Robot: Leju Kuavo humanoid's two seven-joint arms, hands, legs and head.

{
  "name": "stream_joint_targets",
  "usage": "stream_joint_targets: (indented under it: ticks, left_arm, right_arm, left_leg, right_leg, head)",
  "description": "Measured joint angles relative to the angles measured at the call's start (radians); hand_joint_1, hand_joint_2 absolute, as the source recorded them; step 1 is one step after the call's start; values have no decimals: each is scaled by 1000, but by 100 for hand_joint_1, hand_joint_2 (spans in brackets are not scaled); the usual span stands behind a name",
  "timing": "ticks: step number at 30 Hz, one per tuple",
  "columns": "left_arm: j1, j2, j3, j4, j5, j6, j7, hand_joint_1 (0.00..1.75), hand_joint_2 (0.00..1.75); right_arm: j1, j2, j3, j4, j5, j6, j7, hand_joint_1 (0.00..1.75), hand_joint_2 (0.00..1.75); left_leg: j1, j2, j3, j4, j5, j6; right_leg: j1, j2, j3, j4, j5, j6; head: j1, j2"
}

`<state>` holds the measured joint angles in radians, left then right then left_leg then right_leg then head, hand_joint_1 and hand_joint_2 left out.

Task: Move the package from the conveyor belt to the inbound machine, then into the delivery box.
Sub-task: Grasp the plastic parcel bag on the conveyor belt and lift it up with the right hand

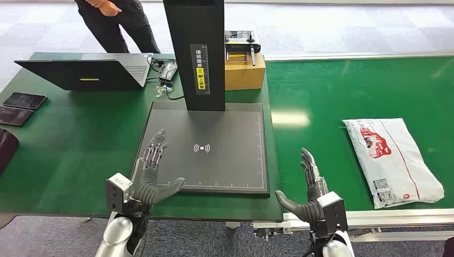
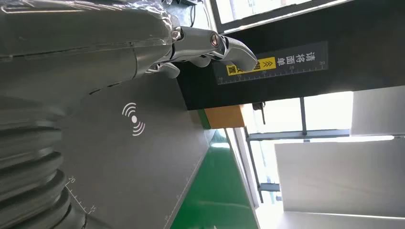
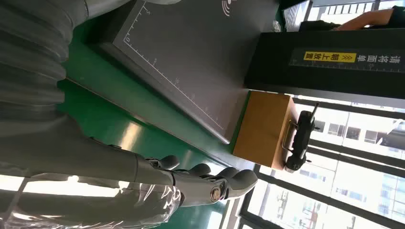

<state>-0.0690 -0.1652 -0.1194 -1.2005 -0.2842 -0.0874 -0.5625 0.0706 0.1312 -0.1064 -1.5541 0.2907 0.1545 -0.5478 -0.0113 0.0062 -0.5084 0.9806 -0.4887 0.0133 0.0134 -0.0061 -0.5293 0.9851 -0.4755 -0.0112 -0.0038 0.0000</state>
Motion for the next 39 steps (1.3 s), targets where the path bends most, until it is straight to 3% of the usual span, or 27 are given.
stream_joint_targets:
  ticks: [9, 18, 26, 39]
  left_arm:
    - [7, 0, 0, 0, 0, 0, -2, 0, 175]
    - [17, 0, 0, 0, 0, 0, -7, 0, 175]
    - [31, 0, 0, -12, -11, 0, -15, 0, 175]
    - [42, 4, -2, -14, -30, 2, -15, 0, 175]
  right_arm:
    - [0, 0, 0, 0, 8, -5, 0, 0, 175]
    - [-19, -17, 1, 4, 149, -95, 20, 0, 175]
    - [-107, -84, -10, 33, 388, -229, 90, 0, 175]
    - [-211, -210, -30, 149, 522, -279, 123, 0, 175]
  left_leg:
    - [0, 0, 0, 0, 0, 0]
    - [0, 0, 0, 0, 0, 0]
    - [0, 0, 0, 0, 0, 0]
    - [0, 0, 0, 0, 0, 0]
  right_leg:
    - [0, 0, 0, 0, 0, 0]
    - [0, 0, 0, 0, 0, 0]
    - [0, 0, 0, 0, 0, 0]
    - [0, 0, 0, 0, 0, 0]
  head:
    - [0, 0]
    - [0, 0]
    - [0, 0]
    - [0, 0]
